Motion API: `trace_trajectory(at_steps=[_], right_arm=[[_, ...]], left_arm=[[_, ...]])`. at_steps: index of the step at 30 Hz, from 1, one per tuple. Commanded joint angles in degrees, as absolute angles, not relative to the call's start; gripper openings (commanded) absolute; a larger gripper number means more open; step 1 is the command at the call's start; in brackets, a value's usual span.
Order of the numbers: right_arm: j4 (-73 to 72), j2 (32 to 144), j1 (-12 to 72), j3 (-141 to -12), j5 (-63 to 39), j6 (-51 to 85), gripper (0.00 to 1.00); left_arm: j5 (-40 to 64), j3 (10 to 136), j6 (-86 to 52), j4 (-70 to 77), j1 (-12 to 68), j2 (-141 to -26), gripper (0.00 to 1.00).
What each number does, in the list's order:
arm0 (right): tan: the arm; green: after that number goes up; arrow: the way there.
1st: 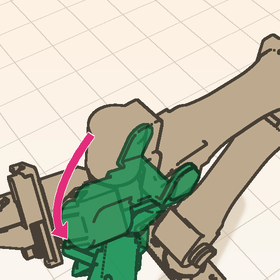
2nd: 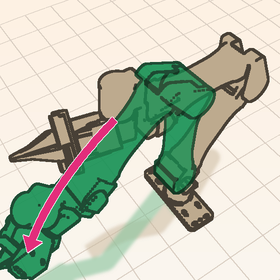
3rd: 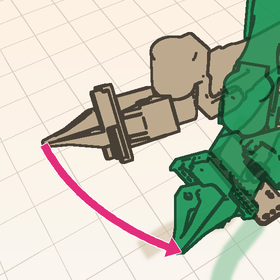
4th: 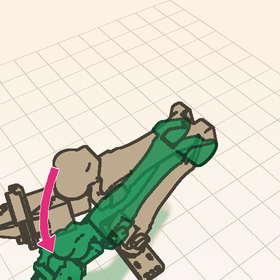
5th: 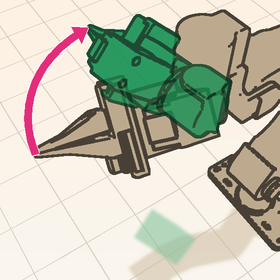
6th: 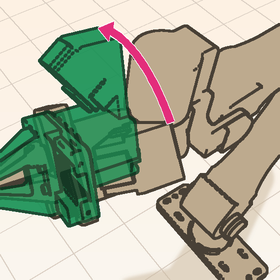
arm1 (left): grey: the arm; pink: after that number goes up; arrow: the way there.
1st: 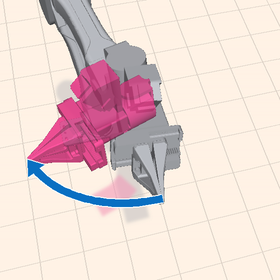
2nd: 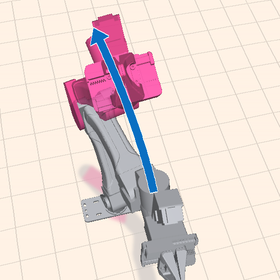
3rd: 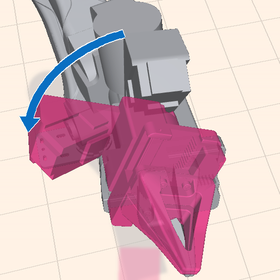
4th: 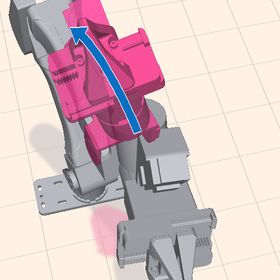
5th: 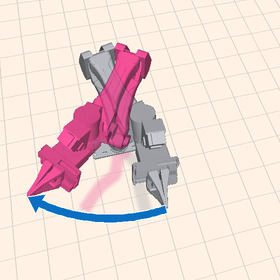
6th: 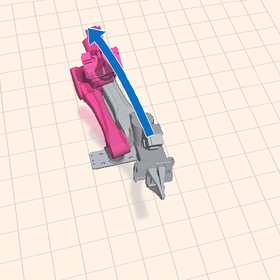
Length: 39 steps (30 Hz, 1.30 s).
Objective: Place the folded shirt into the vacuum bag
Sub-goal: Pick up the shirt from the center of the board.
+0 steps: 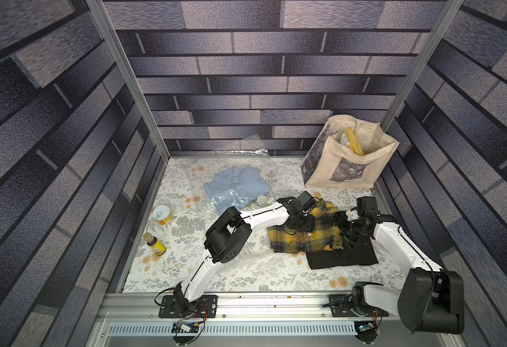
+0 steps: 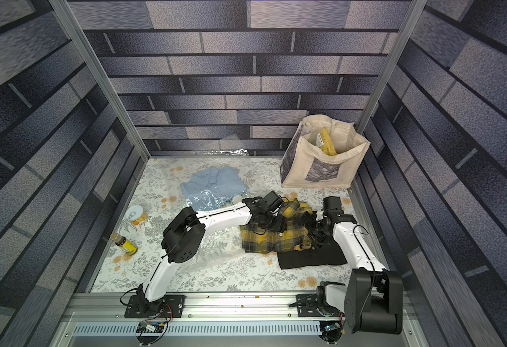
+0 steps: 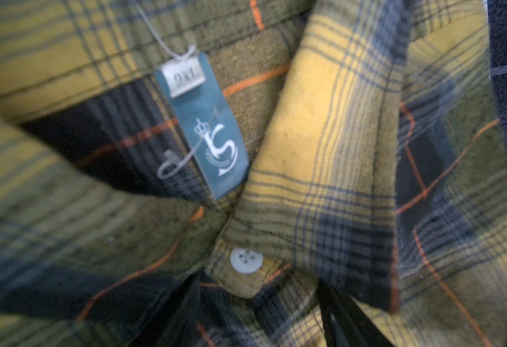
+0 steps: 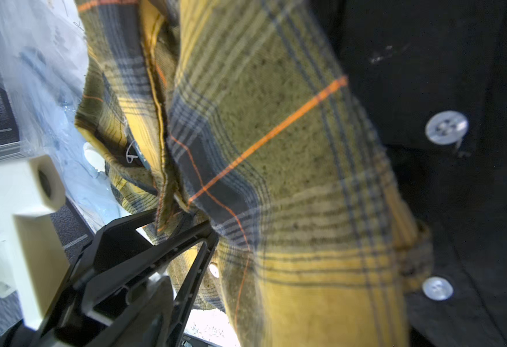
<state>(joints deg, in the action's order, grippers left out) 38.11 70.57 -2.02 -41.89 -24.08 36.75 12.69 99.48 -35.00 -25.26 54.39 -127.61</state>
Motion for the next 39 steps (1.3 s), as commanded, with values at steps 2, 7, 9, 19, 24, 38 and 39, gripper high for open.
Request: trace_trajectory(at_steps=[2, 7, 9, 19, 24, 38, 39], right_arm=[[37.9, 74.2, -2.1, -41.3, -19.6, 34.6, 0.84], [35.4, 75.9, -1.2, -41.3, -21.5, 33.2, 0.55], [38.9, 73.5, 0.6, -43.7, -18.4, 31.6, 0.39], [55.5, 73.2, 15.5, -55.0, 4.1, 25.8, 0.05], [56.0, 73.2, 19.4, -56.0, 9.3, 23.8, 0.04], [54.0, 83.0, 36.1, -65.7, 7.8, 28.4, 0.01], [54.1, 82.9, 36.0, -64.9, 9.2, 27.9, 0.0]], left_arm=[[12.9, 97.8, -35.8, -27.2, 55.0, -127.5, 0.64], [12.7, 97.6, -35.9, -27.2, 55.0, -127.6, 0.62], [12.7, 97.4, -35.9, -27.1, 55.0, -127.6, 0.62], [14.9, 91.0, -38.7, -23.4, 51.7, -119.5, 0.62], [17.7, 84.0, -44.5, -16.1, 50.2, -115.4, 0.6], [20.8, 79.6, -45.9, -8.4, 47.4, -117.3, 0.56], [20.8, 77.3, -45.8, -9.0, 46.3, -114.0, 0.57]])
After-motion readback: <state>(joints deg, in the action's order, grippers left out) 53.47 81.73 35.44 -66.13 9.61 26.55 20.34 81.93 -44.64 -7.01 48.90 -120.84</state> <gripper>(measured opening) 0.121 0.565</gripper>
